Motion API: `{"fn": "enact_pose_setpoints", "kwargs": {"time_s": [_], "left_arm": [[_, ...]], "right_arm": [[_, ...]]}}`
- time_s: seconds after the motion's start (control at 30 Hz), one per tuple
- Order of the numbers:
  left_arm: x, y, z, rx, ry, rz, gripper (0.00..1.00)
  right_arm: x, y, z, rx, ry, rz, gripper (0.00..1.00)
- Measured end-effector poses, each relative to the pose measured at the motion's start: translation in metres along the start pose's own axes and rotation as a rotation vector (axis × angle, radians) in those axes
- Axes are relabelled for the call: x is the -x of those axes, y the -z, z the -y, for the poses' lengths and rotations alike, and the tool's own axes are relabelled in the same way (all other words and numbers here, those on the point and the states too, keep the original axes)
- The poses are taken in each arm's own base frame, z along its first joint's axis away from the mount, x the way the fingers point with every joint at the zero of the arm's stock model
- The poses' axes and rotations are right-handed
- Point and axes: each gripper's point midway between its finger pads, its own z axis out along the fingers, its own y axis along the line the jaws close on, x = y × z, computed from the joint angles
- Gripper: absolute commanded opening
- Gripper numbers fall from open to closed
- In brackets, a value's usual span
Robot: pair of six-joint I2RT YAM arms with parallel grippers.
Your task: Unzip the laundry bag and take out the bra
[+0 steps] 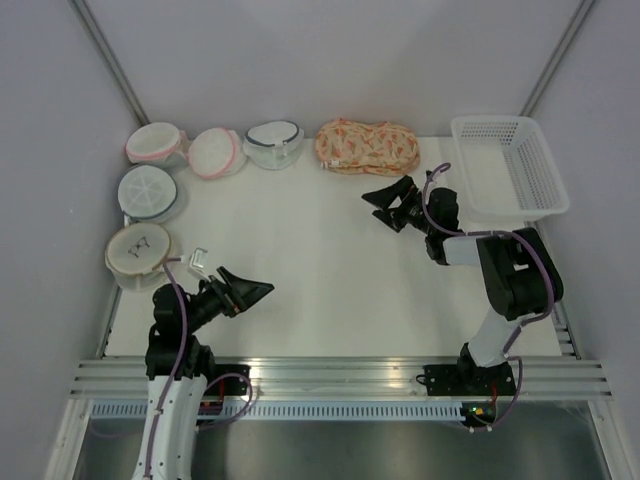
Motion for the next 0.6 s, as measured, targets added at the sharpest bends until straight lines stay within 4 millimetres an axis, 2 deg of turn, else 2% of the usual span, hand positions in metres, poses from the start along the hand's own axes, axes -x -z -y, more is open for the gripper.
{"fn": "enact_pose_setpoints", "kwargs": {"time_s": [0.17,0.47,0.6], "left_arm": [[-0.007,-0.001,-0.006,-0.009,0.027,-0.005,1.0],[-0.011,-0.001,-0.009,-0.013,0.05,-0.012,1.0],[-0.011,-0.001,-0.01,-0.01,0.054,-0.013,1.0]], "right_arm": [[0.024,-0.033,0.0,0.062,-0.065,0.096,0.98],[0.069,-0.102,-0.03,0.132,-0.019,0.195,0.98],[0.083,-0.127,-0.03,0.111,-0.005,0.227,0.98]]}}
